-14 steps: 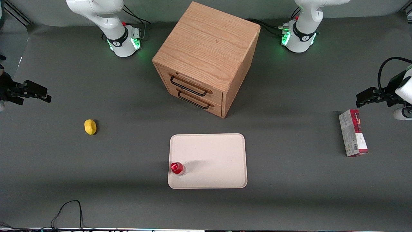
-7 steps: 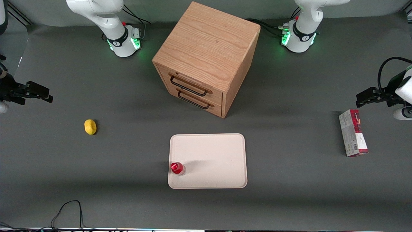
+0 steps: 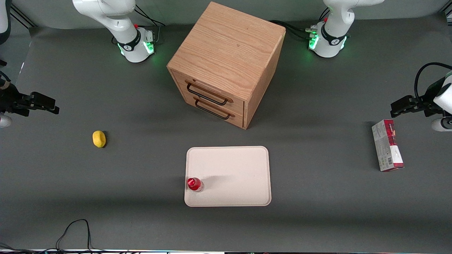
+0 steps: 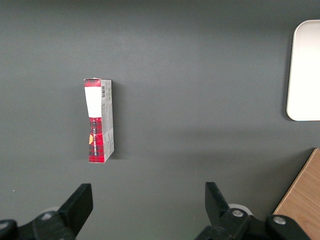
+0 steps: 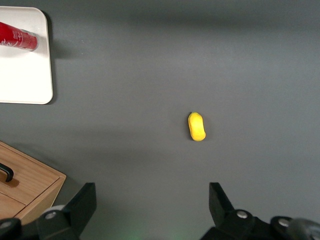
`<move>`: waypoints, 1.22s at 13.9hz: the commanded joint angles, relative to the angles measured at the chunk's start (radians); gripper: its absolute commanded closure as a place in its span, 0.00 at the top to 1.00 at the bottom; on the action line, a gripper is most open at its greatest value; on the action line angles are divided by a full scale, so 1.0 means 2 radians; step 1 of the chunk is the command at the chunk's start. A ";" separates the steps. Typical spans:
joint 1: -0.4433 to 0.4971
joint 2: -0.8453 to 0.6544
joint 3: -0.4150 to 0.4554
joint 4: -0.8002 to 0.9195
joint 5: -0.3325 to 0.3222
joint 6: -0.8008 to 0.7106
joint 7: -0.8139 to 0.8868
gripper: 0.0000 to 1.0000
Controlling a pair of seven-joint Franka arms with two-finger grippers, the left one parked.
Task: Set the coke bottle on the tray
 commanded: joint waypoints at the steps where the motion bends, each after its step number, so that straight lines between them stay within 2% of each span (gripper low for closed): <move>1: 0.009 -0.003 -0.007 -0.007 -0.009 0.015 0.001 1.00; 17: 0.003 -0.016 -0.003 -0.028 -0.010 0.026 0.000 1.00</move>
